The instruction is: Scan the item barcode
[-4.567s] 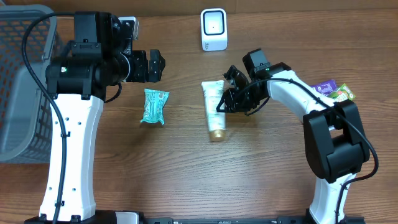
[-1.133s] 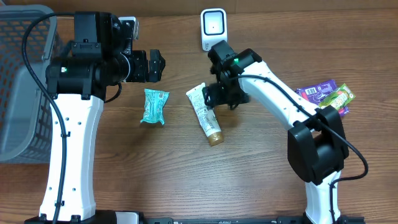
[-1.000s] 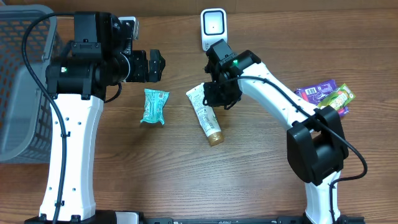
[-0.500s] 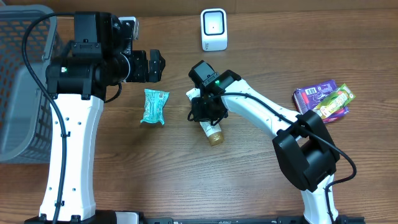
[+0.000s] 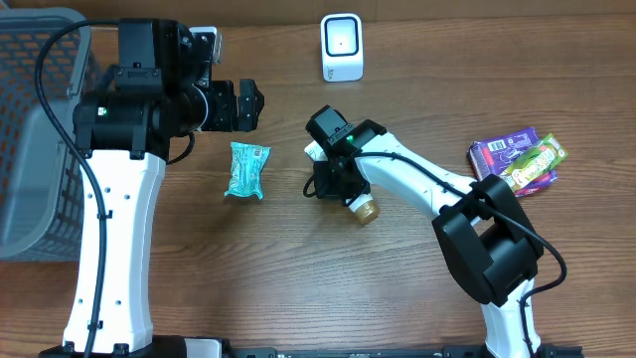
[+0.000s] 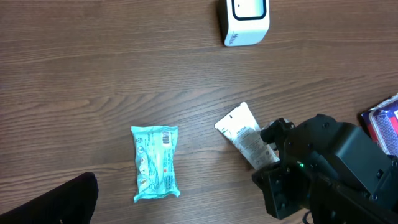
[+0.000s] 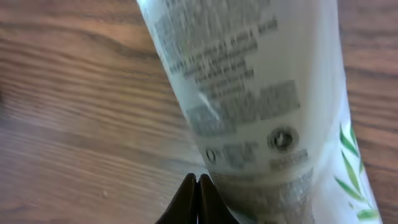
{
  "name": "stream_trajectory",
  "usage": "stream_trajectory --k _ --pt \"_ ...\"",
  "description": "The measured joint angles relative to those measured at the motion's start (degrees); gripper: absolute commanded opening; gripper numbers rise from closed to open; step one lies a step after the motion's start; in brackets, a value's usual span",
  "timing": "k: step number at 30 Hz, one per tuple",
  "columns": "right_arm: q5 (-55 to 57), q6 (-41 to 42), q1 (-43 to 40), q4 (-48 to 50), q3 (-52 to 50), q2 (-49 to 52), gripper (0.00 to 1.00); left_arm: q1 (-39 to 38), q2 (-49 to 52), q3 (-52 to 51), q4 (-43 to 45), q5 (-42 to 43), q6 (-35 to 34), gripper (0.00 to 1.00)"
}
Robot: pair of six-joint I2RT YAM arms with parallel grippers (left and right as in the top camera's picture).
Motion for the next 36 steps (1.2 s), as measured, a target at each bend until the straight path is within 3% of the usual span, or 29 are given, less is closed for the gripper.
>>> stream_trajectory --k 10,21,36 --pt "4.0 -2.7 0.0 -2.6 1.4 -5.4 0.04 0.0 0.0 0.0 0.0 0.0 0.0 1.00" --pt "10.2 -3.0 -0.2 -0.5 -0.4 -4.6 0.04 0.0 0.0 0.0 0.0 0.0 0.0 1.00" --pt "5.0 -6.4 -2.5 1.3 -0.6 -1.6 0.04 0.0 0.0 0.0 0.0 0.0 0.0 1.00"
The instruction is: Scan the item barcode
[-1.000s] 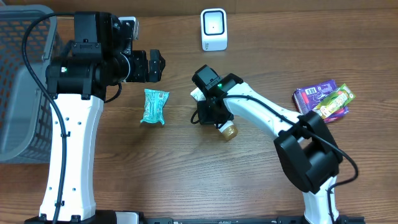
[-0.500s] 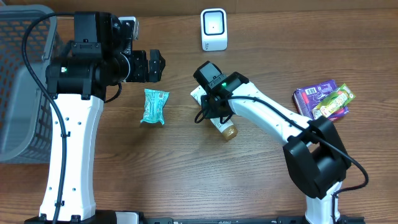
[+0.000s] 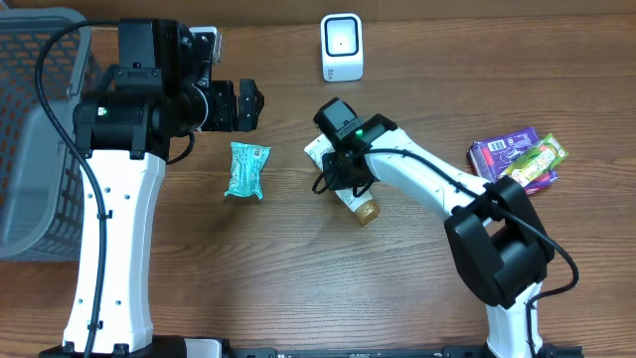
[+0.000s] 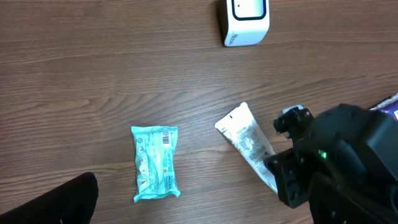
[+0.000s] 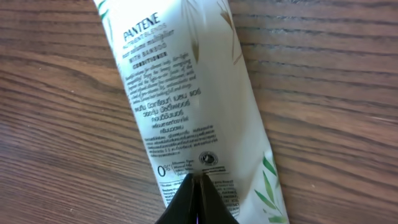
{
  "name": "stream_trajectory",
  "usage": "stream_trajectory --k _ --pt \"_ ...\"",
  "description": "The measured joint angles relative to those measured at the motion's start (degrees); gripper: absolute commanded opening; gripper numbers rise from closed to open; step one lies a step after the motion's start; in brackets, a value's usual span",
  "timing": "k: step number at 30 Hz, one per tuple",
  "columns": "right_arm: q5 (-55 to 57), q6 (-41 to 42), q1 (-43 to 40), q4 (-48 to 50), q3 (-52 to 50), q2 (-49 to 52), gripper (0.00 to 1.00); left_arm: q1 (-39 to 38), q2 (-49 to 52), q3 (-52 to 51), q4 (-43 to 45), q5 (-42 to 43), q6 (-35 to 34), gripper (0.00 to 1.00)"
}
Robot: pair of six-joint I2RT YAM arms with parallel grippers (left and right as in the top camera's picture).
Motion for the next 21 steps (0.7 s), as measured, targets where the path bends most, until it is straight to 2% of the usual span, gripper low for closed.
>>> stream_trajectory --k 7,11,14,21 --pt "-11.0 -1.3 -6.7 0.2 0.3 1.6 0.04 0.0 0.0 0.0 0.0 0.0 0.0 1.00" --pt "-12.0 -1.6 -7.4 -0.1 0.5 1.8 0.04 0.0 0.0 0.0 0.0 0.0 0.0 1.00" --pt "-12.0 -5.4 -7.8 -1.8 1.7 2.3 0.04 0.0 0.0 0.0 0.0 0.0 0.0 1.00" --pt "-9.9 -10.9 -7.7 -12.0 12.7 3.2 0.04 0.0 0.0 0.0 0.0 0.0 0.0 1.00"
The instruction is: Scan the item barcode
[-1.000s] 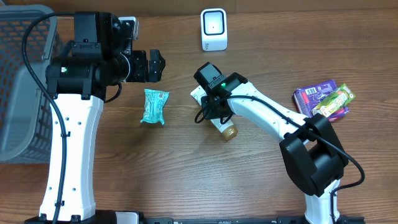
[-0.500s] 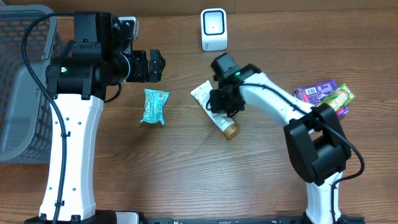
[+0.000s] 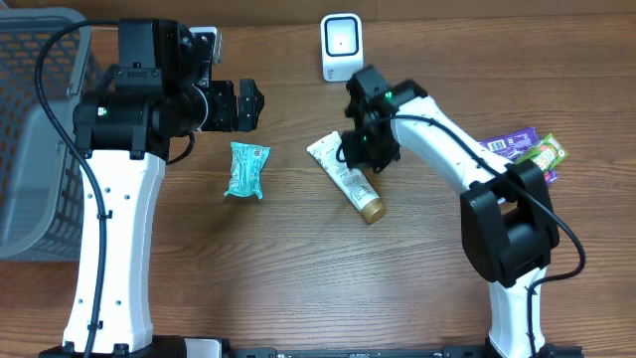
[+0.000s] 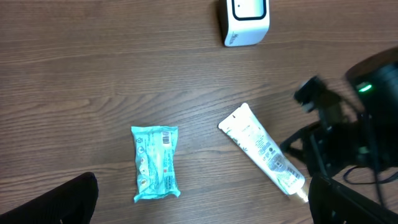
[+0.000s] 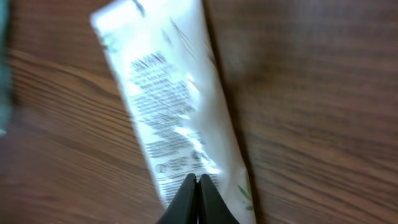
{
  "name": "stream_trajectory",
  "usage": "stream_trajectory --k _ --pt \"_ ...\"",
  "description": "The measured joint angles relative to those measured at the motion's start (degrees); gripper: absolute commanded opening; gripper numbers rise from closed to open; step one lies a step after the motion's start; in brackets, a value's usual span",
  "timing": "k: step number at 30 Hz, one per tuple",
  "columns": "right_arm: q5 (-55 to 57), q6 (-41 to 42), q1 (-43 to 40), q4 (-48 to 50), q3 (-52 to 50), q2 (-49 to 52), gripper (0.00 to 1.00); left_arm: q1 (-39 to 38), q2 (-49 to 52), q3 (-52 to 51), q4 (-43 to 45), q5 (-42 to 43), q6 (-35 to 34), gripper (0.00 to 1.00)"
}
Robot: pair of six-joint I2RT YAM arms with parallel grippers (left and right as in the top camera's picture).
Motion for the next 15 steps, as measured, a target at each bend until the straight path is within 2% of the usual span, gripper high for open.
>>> stream_trajectory --k 6,15 --pt "-4.7 -1.4 3.5 -7.0 3.0 -1.3 0.04 0.0 0.0 0.0 0.0 0.0 0.0 1.00" --pt "0.3 1.2 10.6 -5.0 -9.5 -1.3 0.04 0.0 0.0 0.0 0.0 0.0 0.0 1.00"
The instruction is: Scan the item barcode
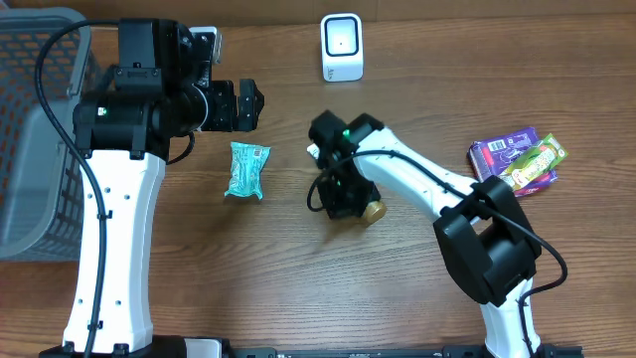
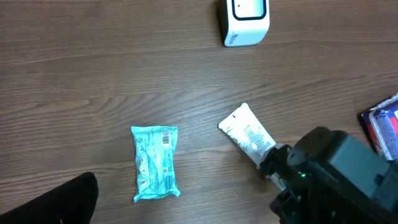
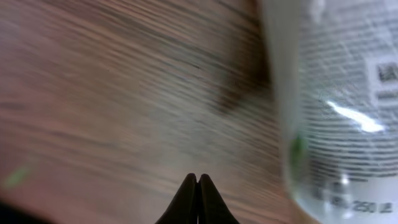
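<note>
A white tube [image 1: 316,152] with a gold cap [image 1: 373,211] lies slantwise mid-table; in the left wrist view the tube [image 2: 245,132] shows its printed face. My right gripper [image 1: 338,196] sits low over the tube's middle, covering it. Seen from the right wrist, the right gripper [image 3: 198,182] is shut on nothing, over bare wood just left of the blurred tube [image 3: 339,106]. The white scanner [image 1: 342,47] stands at the far edge. My left gripper [image 1: 241,106] hangs high at the left, open and empty; one dark finger [image 2: 59,202] shows.
A teal packet [image 1: 246,169] lies left of the tube. A purple packet and a green one [image 1: 517,159] lie at the right. A grey mesh basket [image 1: 35,129] stands at the left edge. The right arm's links [image 1: 427,184] reach across the middle.
My right gripper, still shut, has moved from the far right side of the tube, near the scanner, to low over the tube's middle toward the cap. The tube lies where it was.
My right gripper was shut and low over the tube's middle, then over its flat far end, then off to the tube's far right side, and now again over the middle. The tube, the teal packet and the left arm have stayed put.
</note>
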{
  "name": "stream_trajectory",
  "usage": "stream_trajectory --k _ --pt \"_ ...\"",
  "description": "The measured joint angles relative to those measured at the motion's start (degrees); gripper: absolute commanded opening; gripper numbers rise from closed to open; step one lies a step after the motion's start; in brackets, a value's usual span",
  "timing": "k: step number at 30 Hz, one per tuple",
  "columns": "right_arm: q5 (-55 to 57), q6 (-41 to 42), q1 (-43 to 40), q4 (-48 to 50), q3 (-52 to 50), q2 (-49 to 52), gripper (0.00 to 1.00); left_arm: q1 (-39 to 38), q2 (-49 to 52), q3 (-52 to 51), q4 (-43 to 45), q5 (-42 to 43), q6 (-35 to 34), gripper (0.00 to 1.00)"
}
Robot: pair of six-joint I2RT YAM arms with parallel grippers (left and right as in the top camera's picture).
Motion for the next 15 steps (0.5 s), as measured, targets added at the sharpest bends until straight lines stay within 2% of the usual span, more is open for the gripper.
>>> stream_trajectory --k 8,15 --pt "20.7 6.8 -4.7 3.4 -3.0 0.0 0.04 0.0 0.0 0.0 0.0 0.0 0.0 1.00" --pt "28.4 6.1 -12.6 23.2 -3.3 0.0 0.04 0.0 0.0 0.0 0.0 0.0 0.0 1.00"
